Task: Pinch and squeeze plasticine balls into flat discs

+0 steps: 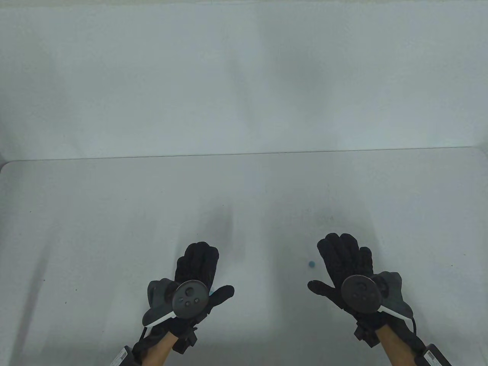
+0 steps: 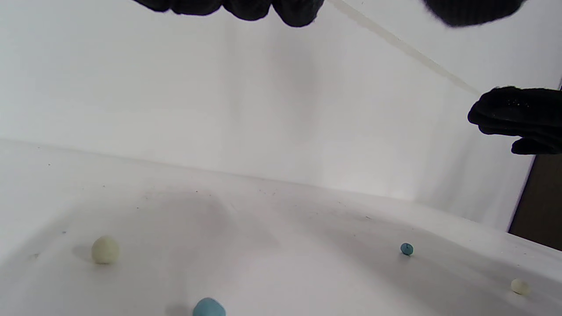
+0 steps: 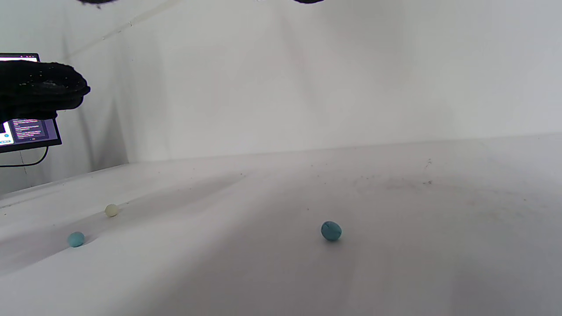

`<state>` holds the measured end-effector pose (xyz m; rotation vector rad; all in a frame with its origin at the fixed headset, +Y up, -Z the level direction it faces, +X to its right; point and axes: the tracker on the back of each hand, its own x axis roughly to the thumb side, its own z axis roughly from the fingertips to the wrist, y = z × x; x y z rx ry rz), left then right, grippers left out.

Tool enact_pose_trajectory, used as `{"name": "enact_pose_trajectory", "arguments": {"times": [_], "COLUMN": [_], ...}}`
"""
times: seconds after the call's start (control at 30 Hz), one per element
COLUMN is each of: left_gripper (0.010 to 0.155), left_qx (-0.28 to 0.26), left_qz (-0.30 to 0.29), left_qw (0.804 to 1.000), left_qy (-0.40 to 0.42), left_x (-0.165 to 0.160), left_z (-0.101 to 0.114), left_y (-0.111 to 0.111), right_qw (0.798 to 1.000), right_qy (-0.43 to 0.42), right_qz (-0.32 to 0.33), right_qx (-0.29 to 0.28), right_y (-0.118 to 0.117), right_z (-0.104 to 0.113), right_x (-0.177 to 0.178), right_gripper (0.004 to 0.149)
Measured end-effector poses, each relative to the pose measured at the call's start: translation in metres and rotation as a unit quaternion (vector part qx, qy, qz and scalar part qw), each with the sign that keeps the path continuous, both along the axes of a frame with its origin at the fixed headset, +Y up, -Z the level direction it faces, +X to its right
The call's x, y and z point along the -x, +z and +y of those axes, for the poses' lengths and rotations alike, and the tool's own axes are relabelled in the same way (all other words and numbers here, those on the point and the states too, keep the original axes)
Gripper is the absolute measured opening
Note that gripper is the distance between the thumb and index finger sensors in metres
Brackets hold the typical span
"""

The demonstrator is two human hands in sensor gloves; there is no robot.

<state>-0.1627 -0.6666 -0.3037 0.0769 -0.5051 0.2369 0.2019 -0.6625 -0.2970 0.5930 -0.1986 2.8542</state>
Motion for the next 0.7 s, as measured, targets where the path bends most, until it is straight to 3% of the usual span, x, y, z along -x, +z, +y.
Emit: {"name": "enact_pose_trajectory", "arguments": {"times": [0.47, 0.7], "left_gripper": [0.090, 0.077], "left_qx": [0.013, 0.046], "left_qz": [0.006, 0.028], "left_qw": [1.000, 0.998], "left_qy": [-0.003, -0.044], "left_x": [-0.003, 0.000], "left_z": [-0.001, 0.001], "left_y": [-0.002, -0.027], "right_qw": [1.000, 1.000], "right_qy": [-0.003, -0.012], "right_qz": [0.002, -0.001], "right_qx": [-0.003, -0.006], "right_y": [0.000, 0.000], "right_z": [0.000, 0.002], "right_x": [-0.001, -0.003], "right_gripper": [0.089, 0.088]}}
